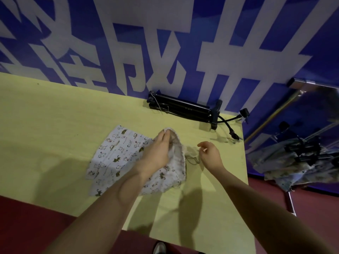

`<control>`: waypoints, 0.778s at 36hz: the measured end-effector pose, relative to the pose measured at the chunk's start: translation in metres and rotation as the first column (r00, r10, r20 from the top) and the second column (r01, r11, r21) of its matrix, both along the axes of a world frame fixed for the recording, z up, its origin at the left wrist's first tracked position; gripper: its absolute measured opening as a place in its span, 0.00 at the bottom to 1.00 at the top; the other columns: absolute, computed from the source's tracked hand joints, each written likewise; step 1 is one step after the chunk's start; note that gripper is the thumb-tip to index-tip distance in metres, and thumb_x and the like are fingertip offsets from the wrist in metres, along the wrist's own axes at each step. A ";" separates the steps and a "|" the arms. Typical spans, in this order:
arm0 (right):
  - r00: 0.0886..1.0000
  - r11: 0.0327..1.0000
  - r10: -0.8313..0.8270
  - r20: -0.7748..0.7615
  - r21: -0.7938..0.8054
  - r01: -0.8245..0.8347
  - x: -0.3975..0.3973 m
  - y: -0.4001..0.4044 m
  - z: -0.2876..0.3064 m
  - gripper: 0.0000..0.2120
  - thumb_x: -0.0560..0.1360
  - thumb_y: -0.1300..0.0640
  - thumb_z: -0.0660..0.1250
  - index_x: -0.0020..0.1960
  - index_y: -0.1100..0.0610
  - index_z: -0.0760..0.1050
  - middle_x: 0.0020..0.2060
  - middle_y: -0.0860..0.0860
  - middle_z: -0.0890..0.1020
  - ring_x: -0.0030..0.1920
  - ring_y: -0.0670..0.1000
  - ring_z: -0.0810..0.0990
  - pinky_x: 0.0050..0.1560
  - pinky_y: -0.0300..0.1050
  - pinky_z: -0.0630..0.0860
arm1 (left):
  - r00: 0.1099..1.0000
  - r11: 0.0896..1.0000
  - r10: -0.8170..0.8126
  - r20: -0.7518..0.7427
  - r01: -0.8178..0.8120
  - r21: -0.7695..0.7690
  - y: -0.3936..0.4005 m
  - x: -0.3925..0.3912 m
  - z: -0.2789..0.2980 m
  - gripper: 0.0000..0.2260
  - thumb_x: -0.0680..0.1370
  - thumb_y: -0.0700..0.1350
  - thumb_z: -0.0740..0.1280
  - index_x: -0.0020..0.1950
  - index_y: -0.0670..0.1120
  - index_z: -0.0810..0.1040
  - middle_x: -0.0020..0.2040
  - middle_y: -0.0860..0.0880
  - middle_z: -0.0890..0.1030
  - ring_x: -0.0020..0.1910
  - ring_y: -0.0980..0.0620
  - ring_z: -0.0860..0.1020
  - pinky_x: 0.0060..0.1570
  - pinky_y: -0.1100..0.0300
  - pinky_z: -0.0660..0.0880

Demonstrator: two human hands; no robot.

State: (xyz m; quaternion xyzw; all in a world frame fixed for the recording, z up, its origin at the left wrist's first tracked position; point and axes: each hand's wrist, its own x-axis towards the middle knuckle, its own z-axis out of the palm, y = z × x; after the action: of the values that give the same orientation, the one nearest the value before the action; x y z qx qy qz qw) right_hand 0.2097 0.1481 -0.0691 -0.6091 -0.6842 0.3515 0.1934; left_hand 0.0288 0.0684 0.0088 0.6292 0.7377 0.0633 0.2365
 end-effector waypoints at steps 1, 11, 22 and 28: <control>0.998 1.000 -0.006 0.070 -0.010 0.007 0.002 0.001 -0.006 0.13 0.75 0.64 0.59 0.57 0.61 0.76 0.55 0.59 0.79 0.53 0.57 0.78 0.51 0.46 0.75 | 1.000 1.000 0.003 0.012 -0.002 -0.023 0.001 -0.001 0.001 0.37 0.76 0.37 0.63 0.78 0.45 0.43 0.78 0.49 0.49 0.66 0.44 0.69 0.47 0.52 0.77; 0.881 0.994 0.105 0.462 -0.053 -0.091 -0.005 -0.006 -0.034 0.15 0.78 0.53 0.63 0.58 0.63 0.72 0.57 0.61 0.74 0.58 0.62 0.74 0.55 0.52 0.72 | 0.997 0.986 -0.012 0.072 0.024 -0.164 0.002 -0.002 -0.016 0.43 0.74 0.37 0.67 0.77 0.48 0.40 0.78 0.50 0.40 0.59 0.51 0.73 0.34 0.69 0.64; 0.999 0.959 -0.041 -0.018 0.280 0.044 -0.007 0.000 0.001 0.01 0.76 0.62 0.65 0.46 0.60 0.74 0.44 0.53 0.75 0.47 0.55 0.75 0.50 0.52 0.73 | 0.994 0.980 -0.043 0.100 0.061 -0.187 0.018 -0.007 -0.019 0.41 0.74 0.31 0.62 0.78 0.49 0.42 0.79 0.50 0.45 0.74 0.45 0.61 0.51 0.59 0.74; 0.967 0.954 0.210 -0.148 0.248 -0.169 -0.034 -0.006 0.030 0.01 0.73 0.59 0.70 0.44 0.56 0.79 0.47 0.50 0.70 0.53 0.49 0.65 0.54 0.40 0.61 | 0.987 0.979 -0.014 0.162 0.047 -0.198 0.022 -0.011 -0.011 0.41 0.74 0.35 0.66 0.78 0.48 0.43 0.79 0.49 0.46 0.76 0.45 0.56 0.69 0.51 0.68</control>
State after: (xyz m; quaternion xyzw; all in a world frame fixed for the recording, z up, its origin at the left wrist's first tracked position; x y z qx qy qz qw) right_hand 0.1761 0.1421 -0.0388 -0.4808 -0.7568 0.3369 0.2875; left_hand 0.0182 0.0907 -0.0026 0.6063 0.7091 0.0351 0.3583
